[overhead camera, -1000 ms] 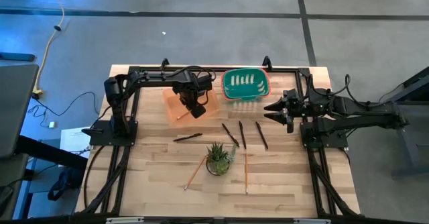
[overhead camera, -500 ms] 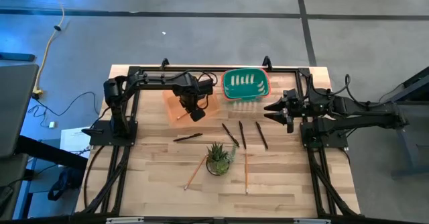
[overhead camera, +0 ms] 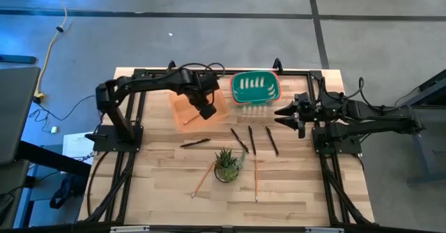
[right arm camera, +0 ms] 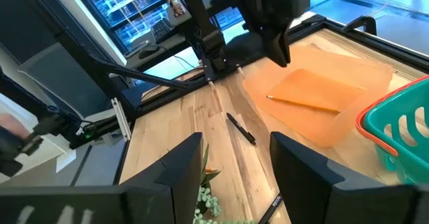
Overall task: Sort pens & pencils
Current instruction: Put the orange pencil into the orange bin
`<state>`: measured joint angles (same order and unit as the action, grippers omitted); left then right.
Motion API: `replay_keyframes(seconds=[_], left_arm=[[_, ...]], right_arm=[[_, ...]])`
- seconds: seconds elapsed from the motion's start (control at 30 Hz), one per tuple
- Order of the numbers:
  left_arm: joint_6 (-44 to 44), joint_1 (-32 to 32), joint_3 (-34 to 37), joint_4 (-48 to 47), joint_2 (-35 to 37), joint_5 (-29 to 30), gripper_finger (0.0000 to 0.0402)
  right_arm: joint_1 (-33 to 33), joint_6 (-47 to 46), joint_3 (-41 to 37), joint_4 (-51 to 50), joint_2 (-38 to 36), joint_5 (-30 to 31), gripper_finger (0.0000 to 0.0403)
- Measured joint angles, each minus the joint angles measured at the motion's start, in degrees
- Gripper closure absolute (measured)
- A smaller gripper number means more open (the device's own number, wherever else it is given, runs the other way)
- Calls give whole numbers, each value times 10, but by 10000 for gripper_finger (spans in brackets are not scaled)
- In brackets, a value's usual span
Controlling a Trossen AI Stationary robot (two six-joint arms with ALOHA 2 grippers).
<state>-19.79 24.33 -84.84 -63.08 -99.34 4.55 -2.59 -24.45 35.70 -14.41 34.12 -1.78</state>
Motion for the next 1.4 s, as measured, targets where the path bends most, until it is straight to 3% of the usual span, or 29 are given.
replay_keyframes(seconds=[0.37,0.9,1.1,1.4], left_arm=[[4,-72,0,-1,48,27,360],[-24,-190,0,-16,56,81,360],[-99,-238,3,-87,72,104,360],[-240,-327,2,-95,93,123,360]], right_arm=[[0,9,0,0,0,0,238],[0,9,0,0,0,0,238],[0,0,0,-23,0,-7,238],[0,5,0,-42,1,-7,238]])
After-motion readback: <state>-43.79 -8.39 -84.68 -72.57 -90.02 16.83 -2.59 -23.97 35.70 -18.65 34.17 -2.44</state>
